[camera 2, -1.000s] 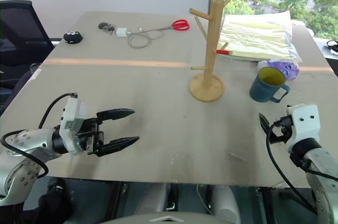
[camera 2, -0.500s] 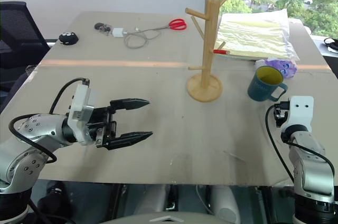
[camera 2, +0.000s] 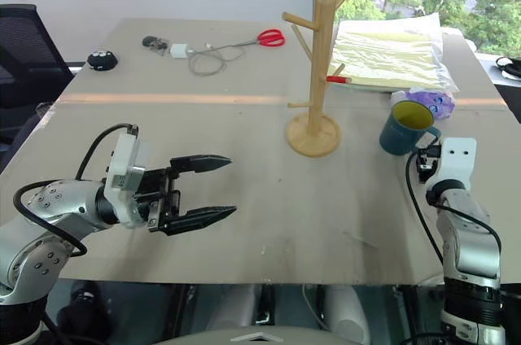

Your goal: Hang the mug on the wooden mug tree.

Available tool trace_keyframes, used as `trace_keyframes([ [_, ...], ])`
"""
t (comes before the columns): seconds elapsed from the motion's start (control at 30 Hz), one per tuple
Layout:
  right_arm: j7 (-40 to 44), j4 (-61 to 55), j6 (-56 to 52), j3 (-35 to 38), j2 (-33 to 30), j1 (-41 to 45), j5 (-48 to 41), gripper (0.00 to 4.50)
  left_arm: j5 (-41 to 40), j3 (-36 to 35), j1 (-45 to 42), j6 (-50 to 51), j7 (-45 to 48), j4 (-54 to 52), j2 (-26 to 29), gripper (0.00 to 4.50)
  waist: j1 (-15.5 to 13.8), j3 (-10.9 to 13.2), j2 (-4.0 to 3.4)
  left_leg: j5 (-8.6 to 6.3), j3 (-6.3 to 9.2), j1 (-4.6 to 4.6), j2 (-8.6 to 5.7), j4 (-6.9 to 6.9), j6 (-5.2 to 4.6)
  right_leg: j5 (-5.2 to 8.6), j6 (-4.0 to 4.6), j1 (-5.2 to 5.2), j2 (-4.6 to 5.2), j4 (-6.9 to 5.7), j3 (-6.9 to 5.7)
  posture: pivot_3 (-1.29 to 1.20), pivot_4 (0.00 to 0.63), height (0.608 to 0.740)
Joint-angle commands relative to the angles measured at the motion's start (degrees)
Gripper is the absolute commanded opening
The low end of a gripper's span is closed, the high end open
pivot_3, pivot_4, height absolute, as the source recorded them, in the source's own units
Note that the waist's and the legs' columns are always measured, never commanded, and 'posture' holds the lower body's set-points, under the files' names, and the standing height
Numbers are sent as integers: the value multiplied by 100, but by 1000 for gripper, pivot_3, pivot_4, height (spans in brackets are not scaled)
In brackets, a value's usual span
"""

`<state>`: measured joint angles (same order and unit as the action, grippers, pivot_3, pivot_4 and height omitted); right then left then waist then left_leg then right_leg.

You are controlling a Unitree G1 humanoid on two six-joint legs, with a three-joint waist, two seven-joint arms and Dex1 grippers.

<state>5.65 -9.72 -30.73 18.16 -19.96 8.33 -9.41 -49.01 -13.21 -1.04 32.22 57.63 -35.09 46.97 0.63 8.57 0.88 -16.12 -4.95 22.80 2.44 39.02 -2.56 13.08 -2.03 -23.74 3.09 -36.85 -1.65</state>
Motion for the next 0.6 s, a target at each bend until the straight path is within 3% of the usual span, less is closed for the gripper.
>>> trace_keyframes([
  [0.03,-82,201,279,15,-21,240,86,2256,-37,-188,45,-106,-52,-206,32,4500,4,0,0,0,0,0,0,0,0,0,-1,0,0,0,1,0,150,740],
  [0.13,-108,440,367,-3,-17,382,134,1400,-17,-229,128,-153,-71,-237,29,4500,7,0,-1,0,-1,-1,-1,0,0,-1,-1,0,0,0,1,0,150,740],
  [0.23,-65,539,403,-26,-27,447,135,43,-3,-254,164,-180,-115,-234,22,4500,5,1,-2,0,1,1,1,-1,0,-1,-1,0,0,0,-1,0,150,740],
  [0.4,390,320,500,21,-201,423,-108,16,18,-316,260,-326,-250,-174,-150,4500,8,3,-6,0,-2,-2,3,-1,0,-1,-1,0,0,0,2,0,150,740],
  [0.6,2343,-1322,298,53,-1007,-345,-1370,16,238,-557,439,-917,-219,343,-628,4500,-8,9,-16,-1,0,-1,4,-4,-1,-2,-5,1,1,1,1,0,150,740],
])
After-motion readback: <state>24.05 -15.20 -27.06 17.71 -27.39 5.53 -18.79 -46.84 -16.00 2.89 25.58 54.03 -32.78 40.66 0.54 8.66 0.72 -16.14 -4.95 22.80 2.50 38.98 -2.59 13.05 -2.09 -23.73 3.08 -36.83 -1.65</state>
